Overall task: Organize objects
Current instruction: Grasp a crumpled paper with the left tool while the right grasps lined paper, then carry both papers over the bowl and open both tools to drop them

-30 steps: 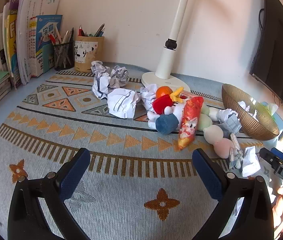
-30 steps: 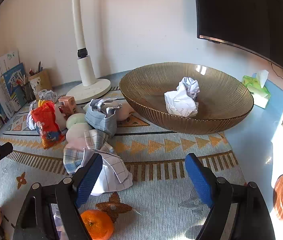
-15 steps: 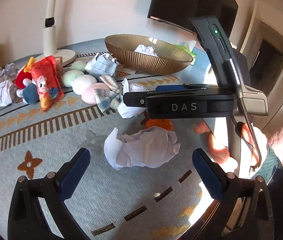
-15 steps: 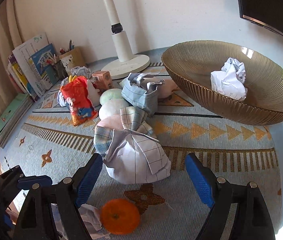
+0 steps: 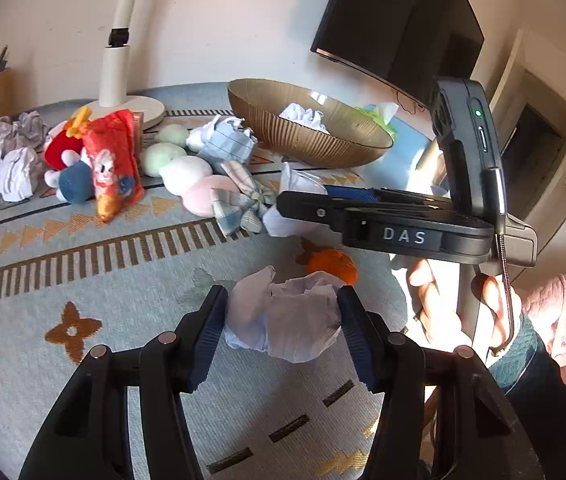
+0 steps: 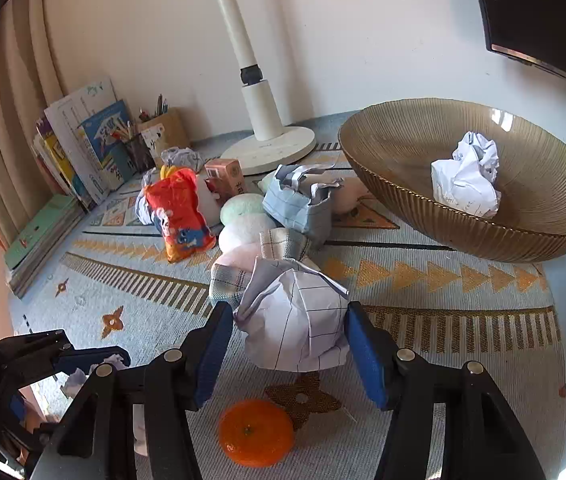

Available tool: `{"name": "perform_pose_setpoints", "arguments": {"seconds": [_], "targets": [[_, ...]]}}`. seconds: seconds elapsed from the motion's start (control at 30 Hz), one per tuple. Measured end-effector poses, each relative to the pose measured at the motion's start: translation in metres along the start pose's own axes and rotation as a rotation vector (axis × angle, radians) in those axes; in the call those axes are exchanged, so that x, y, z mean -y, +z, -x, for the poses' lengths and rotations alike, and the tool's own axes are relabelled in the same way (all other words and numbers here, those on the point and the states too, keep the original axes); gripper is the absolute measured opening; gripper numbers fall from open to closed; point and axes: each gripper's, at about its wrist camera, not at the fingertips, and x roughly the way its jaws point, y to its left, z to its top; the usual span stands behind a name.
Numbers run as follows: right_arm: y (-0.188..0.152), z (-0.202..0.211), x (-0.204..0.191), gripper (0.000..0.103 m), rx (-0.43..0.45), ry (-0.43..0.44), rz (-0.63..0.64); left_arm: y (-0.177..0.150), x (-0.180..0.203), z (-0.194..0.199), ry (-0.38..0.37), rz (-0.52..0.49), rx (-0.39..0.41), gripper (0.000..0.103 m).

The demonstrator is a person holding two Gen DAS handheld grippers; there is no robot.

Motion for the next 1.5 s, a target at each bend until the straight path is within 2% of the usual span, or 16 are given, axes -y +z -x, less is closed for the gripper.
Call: {"name": "perform_pose_setpoints", "arguments": {"seconds": [0.1, 0.2, 0.27, 0.33, 0.4, 0.6, 0.67, 0.7, 0.83, 0.9, 1.0, 1.07, 1.2, 1.33, 1.43, 1.5], "targets": [[0.002, 0.001, 0.013, 0.057, 0.001, -0.017, -0.072, 0.007, -0.023, 0.011, 0.094, 0.035, 0.037, 0.054], [0.002, -0.006, 0.01, 0.059, -0.035, -0.068, -0.067, 0.014, -0.048, 0.008, 0.217, 0.064, 0.043, 0.054], [0.001, -0.011, 0.004, 0.059, -0.056, -0.111, -0.043, 0.017, -0.061, 0.002, 0.269, 0.078, 0.047, 0.054], [0.0, -0.012, -0.002, 0.06, -0.058, -0.146, -0.009, 0.018, -0.07, -0.003, 0.273, 0.113, 0.048, 0.054], [0.0, -0.014, -0.005, 0.07, -0.066, -0.179, 0.011, 0.018, -0.072, -0.007, 0.282, 0.118, 0.029, 0.054], [-0.001, -0.016, -0.007, 0.07, -0.073, -0.202, 0.028, 0.016, -0.066, -0.008, 0.291, 0.079, 0.01, 0.061], [0.0, -0.019, -0.002, 0.07, -0.086, -0.201, 0.002, 0.015, -0.068, -0.009, 0.285, 0.095, -0.005, 0.073], [0.001, -0.02, 0.001, 0.07, -0.093, -0.195, -0.014, 0.015, -0.07, -0.01, 0.278, 0.107, -0.02, 0.076], [0.003, -0.023, 0.009, 0.07, -0.104, -0.169, -0.059, 0.011, -0.071, -0.009, 0.265, 0.126, -0.047, 0.078], [0.003, -0.025, 0.008, 0.059, -0.114, -0.168, -0.057, 0.009, -0.067, -0.009, 0.271, 0.121, -0.057, 0.079], [0.003, -0.023, 0.005, 0.053, -0.096, -0.181, -0.044, 0.009, -0.059, -0.008, 0.298, 0.088, -0.043, 0.077], [0.003, -0.015, 0.004, 0.053, -0.053, -0.172, -0.04, 0.009, -0.057, -0.009, 0.31, 0.072, -0.039, 0.057], [-0.001, 0.016, 0.004, 0.053, 0.059, -0.134, -0.057, 0.014, -0.051, 0.0, 0.277, 0.085, -0.009, 0.055], [0.011, 0.061, 0.004, 0.053, 0.153, -0.139, -0.085, 0.043, -0.023, 0.013, 0.248, 0.022, 0.056, 0.055], [0.04, 0.101, 0.004, 0.054, 0.257, -0.262, -0.07, 0.083, 0.003, 0.011, 0.183, -0.036, 0.116, 0.055], [0.059, 0.114, 0.012, 0.055, 0.287, -0.353, -0.092, 0.112, 0.022, 0.002, 0.156, -0.072, 0.148, 0.055]]}}
